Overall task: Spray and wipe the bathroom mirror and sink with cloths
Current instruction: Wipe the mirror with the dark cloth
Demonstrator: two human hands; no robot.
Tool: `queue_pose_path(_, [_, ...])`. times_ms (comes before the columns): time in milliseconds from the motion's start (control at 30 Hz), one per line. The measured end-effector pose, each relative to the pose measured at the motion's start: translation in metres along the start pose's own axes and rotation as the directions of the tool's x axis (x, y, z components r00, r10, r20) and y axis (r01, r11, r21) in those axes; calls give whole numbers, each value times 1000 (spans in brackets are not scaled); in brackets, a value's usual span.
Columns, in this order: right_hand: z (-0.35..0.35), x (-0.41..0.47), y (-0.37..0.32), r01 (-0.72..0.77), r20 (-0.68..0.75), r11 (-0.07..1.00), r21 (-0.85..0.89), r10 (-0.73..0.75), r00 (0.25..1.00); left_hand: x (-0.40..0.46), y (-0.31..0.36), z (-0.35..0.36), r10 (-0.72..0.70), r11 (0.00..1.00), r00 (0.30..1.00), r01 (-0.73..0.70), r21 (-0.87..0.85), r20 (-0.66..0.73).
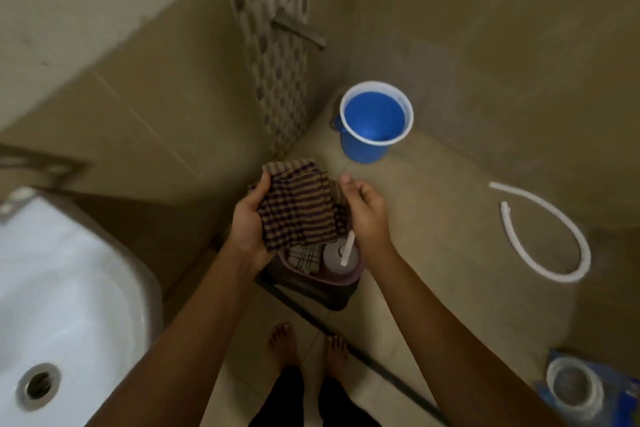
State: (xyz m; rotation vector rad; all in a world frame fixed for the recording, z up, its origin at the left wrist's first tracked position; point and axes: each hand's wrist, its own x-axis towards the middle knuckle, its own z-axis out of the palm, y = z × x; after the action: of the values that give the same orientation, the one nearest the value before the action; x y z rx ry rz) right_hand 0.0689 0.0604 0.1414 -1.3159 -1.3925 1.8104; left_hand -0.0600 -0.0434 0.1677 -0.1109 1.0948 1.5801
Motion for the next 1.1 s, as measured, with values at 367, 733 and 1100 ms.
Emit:
queue_pose_path(367, [83,-109,-134,-275,864,926,261,-97,494,-178,101,22,395,918,918,-394,36,-27])
queue_pose_path(733, [196,-258,-177,-416,970,890,185,-98,221,-362,162,-25,738,638,648,-577,511,-189])
queue_pose_path(1100, [275,-413,-182,-485,983,861,151,-79,166,-509,196,-120,998,67,41,-431,900,-54])
